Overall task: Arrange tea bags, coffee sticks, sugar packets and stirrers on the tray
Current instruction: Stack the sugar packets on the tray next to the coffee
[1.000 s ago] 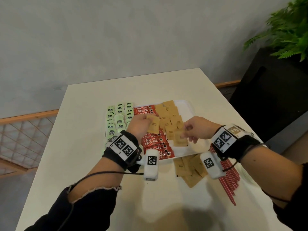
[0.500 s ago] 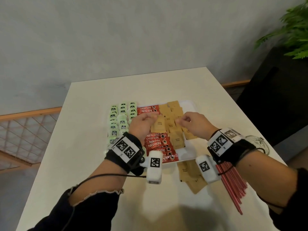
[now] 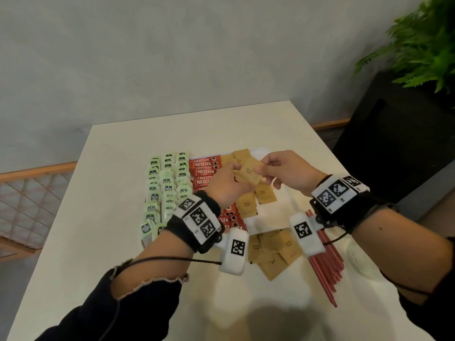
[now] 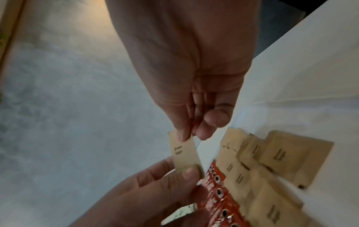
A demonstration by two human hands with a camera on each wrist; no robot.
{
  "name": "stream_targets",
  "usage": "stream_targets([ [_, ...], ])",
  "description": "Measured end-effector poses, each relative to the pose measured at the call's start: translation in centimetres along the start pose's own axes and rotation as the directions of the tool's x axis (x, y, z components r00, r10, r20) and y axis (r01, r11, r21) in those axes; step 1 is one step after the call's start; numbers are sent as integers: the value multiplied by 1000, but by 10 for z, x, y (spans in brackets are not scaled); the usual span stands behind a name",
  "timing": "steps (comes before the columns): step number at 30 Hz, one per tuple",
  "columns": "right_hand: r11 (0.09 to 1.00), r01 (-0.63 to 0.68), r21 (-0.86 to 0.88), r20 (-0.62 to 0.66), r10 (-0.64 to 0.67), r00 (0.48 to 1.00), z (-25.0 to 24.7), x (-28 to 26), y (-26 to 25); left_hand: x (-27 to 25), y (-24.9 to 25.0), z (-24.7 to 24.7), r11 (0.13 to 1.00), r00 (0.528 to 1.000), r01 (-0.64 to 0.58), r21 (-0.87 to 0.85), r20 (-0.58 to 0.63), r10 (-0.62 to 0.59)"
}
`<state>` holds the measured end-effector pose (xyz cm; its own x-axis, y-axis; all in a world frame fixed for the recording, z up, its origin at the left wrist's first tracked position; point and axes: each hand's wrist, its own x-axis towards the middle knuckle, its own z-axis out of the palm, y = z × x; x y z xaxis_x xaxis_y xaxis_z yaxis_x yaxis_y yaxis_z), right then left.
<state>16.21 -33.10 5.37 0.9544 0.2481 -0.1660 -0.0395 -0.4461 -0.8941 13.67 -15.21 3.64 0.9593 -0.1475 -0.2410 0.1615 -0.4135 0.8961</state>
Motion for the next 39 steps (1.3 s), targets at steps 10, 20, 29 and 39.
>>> stream_targets([
  [10,816,-172,-552,115,279,954,-8,6,52,16,-4,16,636,988,105,764,-5,-157],
  [20,868,-267,-417,-1,294,956,0,24,61,32,-7,29,485,981,78,871,20,-194],
  [29,874,-218,-435,41,262,964,12,26,56,28,-9,29,431,987,56,900,16,-161],
  [39,841,-37,-539,178,158,971,-1,-48,53,-26,-8,48,568,964,-200,799,263,-31],
])
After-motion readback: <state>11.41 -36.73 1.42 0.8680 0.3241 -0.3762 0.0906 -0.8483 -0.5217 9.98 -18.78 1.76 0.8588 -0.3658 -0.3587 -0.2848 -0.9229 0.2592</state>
